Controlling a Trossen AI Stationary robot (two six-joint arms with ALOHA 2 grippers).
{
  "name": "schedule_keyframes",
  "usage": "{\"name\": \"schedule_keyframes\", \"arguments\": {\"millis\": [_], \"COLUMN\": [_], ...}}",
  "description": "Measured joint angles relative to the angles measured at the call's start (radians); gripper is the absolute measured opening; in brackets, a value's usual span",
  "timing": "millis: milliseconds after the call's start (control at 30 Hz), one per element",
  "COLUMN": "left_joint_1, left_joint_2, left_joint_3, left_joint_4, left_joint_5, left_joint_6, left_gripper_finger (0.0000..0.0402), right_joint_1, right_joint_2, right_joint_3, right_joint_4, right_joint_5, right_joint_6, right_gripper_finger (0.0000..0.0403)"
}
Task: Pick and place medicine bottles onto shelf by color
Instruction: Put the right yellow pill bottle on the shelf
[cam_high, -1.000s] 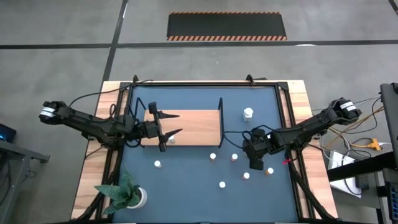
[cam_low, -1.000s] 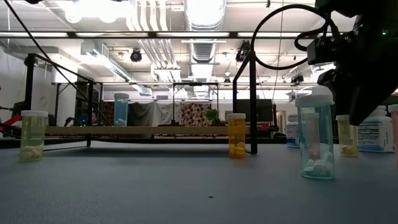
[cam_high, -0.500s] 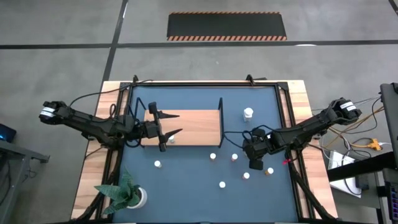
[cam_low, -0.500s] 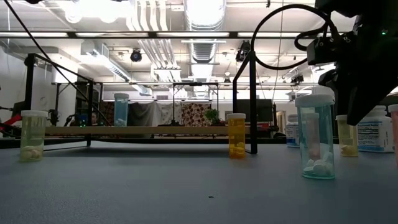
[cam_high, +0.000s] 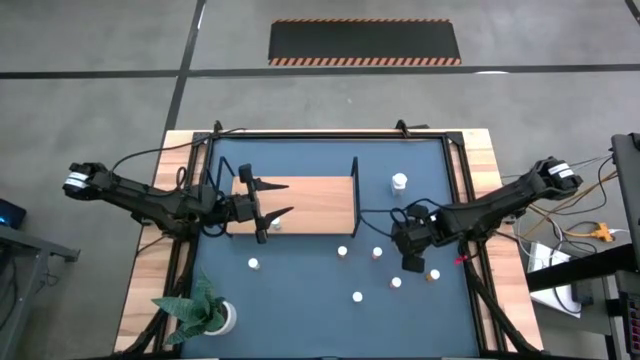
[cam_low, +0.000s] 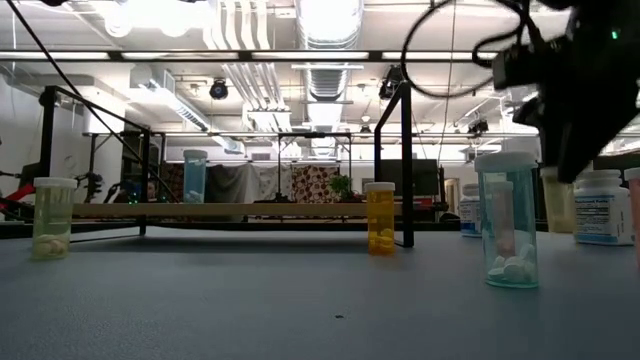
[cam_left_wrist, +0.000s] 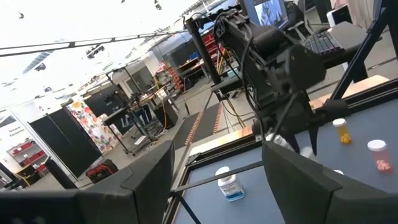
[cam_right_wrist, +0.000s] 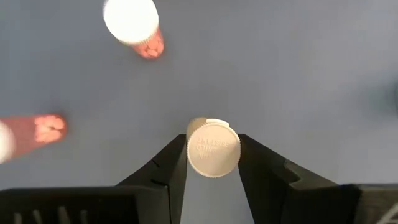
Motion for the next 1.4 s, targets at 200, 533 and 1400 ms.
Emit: {"name": "schedule_keyframes", "arguments": {"millis": [200,533,1400], "left_joint_1": [0.0,0.0,-0.001], "left_joint_2": [0.0,0.0,-0.133], "left_joint_3": [0.0,0.0,-0.076], "left_joint_4": [0.0,0.001,0.005], "left_joint_5": [0.0,0.0,-0.088], "left_joint_6": [0.0,0.0,-0.003], "left_gripper_finger": [0.0226,0.0226,0.0226], "right_joint_1": [-0.001,-0.003,-0.212], "right_joint_2": [-0.002,0.042,0.533], "right_joint_3": [0.21,0.594,1.292], "right_joint_4": [-0.219,-0.369,-0.428], "right_joint_5": [0.012,0.074,-0.019], "right_joint_6": [0.03,0.046,-0.314], "right_gripper_finger": [0.0119,0.0119,0.0118]}}
